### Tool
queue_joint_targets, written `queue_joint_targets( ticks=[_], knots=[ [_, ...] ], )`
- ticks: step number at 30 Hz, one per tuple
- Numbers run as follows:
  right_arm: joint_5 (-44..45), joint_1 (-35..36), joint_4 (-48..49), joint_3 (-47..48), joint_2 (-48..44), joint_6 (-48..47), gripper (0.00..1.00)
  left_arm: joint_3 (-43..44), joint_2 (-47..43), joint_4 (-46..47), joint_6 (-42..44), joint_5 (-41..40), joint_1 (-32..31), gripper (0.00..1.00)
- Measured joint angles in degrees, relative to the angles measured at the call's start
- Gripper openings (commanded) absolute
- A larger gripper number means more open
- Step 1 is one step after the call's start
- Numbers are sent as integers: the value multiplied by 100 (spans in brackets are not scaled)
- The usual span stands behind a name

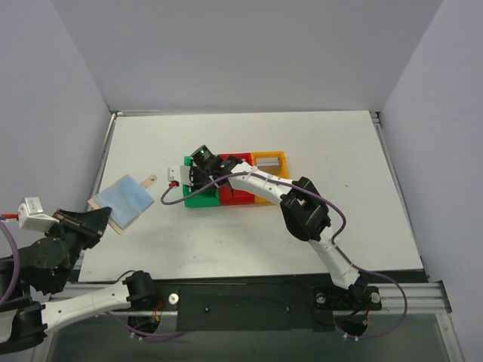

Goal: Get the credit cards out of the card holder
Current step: Place the credit card in the storage box.

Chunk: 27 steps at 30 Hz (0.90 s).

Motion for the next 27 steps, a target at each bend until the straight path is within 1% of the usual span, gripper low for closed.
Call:
queue_joint_targets(
  ticks=[12,15,18,20,27],
  knots=[
    [74,-35,31,2,48,-85,1,0,26,-4,4,-63,-72,0],
    [111,-35,76,2,87,-83,4,0,48,-7,4,-70,-98,0],
    [186,-42,79,2,146,-79,10,0,55,-7,7,-79,-118,0],
    [216,-42,85,2,186,-66,13,0,55,-7,7,-81,-122,0],
    [334,-42,129,2,212,-57,15,0,66,-9,7,-92,-149,0]
  ],
)
